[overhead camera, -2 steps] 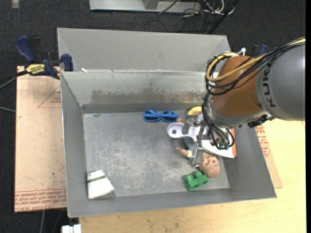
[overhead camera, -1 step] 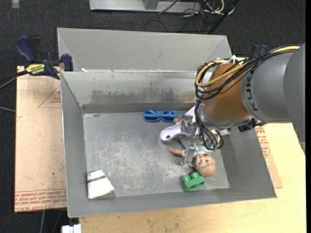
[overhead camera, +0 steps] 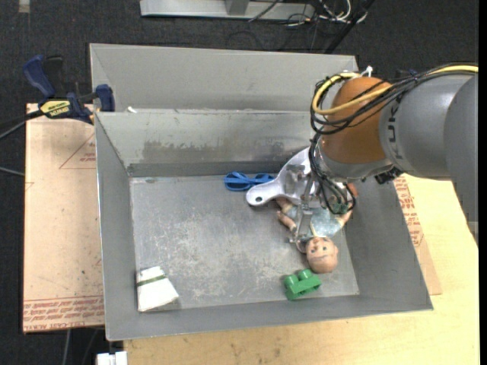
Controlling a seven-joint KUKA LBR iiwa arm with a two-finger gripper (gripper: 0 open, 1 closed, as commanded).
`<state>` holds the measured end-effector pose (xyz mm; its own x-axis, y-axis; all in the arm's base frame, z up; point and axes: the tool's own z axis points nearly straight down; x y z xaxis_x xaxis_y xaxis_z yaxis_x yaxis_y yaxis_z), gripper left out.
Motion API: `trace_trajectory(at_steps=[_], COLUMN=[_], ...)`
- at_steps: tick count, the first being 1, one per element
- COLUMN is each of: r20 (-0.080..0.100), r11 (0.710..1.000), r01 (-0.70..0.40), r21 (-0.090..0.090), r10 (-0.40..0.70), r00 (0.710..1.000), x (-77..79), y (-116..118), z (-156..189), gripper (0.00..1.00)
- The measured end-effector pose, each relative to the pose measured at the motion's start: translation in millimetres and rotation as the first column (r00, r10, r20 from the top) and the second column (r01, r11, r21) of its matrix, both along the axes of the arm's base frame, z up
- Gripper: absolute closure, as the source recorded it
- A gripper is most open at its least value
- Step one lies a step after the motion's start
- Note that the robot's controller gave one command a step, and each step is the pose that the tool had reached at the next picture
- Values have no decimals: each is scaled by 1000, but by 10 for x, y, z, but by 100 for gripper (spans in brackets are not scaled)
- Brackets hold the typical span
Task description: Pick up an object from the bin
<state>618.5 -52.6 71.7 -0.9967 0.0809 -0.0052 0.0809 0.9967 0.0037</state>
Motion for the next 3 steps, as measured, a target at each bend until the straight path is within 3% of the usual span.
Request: trace_trajectory(at_steps=[1, 2, 3], r20=[21, -9, -9], r11=[998, 1000, 1000], r01=[55, 2, 2], r21=[-2, 6, 6], r10=[-55, -2, -2], r00=[998, 1000, 1000], x=[-276, -3, -4], y=[131, 25, 25], z=[29, 21, 21], gripper=[0, 100, 100])
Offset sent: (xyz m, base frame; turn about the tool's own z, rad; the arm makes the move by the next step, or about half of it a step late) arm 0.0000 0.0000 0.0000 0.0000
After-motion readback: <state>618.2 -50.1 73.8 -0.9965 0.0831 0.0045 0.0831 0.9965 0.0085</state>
